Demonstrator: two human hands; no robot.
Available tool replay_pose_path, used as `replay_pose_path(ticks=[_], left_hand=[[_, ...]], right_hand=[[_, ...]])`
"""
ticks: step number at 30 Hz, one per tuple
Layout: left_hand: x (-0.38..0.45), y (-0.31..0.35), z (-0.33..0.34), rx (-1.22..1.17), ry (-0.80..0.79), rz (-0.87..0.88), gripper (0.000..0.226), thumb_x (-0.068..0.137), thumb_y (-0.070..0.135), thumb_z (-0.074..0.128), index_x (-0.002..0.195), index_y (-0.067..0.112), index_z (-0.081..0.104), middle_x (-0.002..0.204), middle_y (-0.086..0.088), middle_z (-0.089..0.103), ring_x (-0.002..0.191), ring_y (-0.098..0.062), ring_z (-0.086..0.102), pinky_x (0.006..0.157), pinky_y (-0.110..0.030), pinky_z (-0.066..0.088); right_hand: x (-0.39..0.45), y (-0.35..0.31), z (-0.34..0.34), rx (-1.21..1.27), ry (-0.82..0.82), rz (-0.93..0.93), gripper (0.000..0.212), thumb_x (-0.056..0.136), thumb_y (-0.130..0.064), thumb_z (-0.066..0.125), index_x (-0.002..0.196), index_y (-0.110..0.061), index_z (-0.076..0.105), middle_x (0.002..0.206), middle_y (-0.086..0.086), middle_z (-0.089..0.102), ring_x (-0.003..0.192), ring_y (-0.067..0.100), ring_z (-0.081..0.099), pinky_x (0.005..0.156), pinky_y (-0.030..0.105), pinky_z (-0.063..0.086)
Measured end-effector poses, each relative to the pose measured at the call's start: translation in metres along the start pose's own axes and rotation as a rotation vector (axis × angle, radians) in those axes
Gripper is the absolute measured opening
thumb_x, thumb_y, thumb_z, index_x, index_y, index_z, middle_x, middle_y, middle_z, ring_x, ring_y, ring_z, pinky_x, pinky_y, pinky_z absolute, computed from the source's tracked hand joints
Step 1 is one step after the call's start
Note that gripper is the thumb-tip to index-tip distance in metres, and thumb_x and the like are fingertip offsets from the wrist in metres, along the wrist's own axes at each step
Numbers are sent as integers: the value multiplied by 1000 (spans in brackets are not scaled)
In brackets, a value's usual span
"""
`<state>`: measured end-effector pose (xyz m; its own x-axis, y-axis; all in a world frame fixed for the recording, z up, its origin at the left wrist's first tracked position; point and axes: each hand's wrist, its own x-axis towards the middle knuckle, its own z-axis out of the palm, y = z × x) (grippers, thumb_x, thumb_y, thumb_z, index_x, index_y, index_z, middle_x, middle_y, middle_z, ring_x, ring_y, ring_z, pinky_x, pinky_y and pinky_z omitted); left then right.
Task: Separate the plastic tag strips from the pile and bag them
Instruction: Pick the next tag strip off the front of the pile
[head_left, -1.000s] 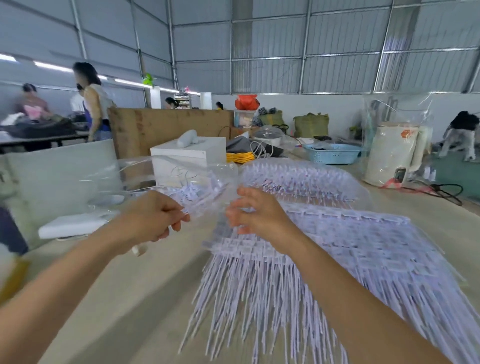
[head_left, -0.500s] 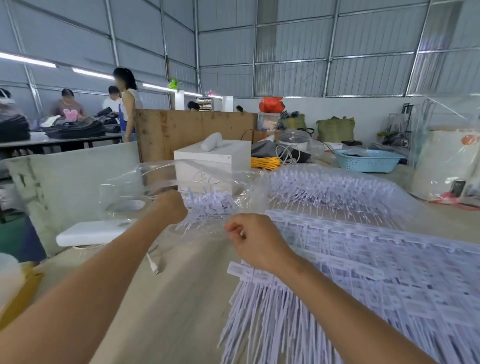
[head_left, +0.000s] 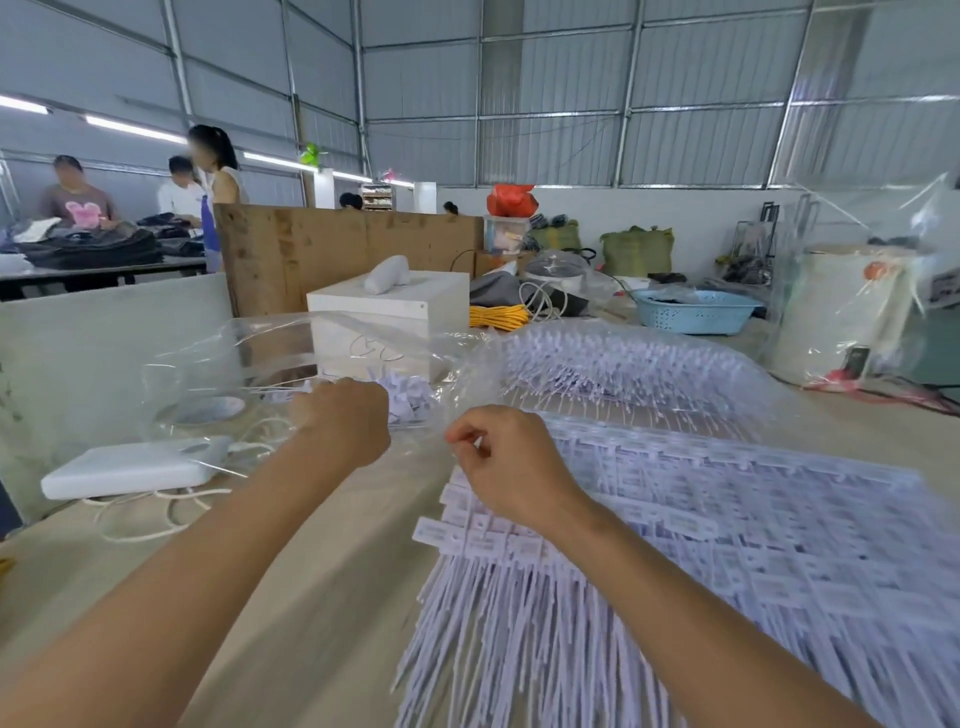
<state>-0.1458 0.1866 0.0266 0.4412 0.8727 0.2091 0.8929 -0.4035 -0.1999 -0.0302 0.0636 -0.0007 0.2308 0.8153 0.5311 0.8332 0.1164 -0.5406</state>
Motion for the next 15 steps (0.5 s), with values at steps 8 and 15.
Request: replay_pose_path(ticks=[8, 15], left_hand=[[-96, 80, -63, -513, 70, 536, 13, 93, 17, 53, 86, 17, 64, 97, -1, 65, 91, -21, 60, 81, -35, 51], [-105, 136, -47, -474, 25, 801, 37, 97, 23, 49, 134, 17, 51, 136, -5, 48, 125, -23, 42, 104, -37, 35]], right_hand=[[-55, 40, -108, -99, 200, 222, 15, 87, -4, 60, 94, -5, 73, 94, 6, 71, 79, 10, 58, 78, 18, 47], [-119, 68, -153, -224, 225, 424, 15, 86, -2, 58, 86, -6, 72, 91, 6, 71, 69, 10, 58, 66, 2, 38]])
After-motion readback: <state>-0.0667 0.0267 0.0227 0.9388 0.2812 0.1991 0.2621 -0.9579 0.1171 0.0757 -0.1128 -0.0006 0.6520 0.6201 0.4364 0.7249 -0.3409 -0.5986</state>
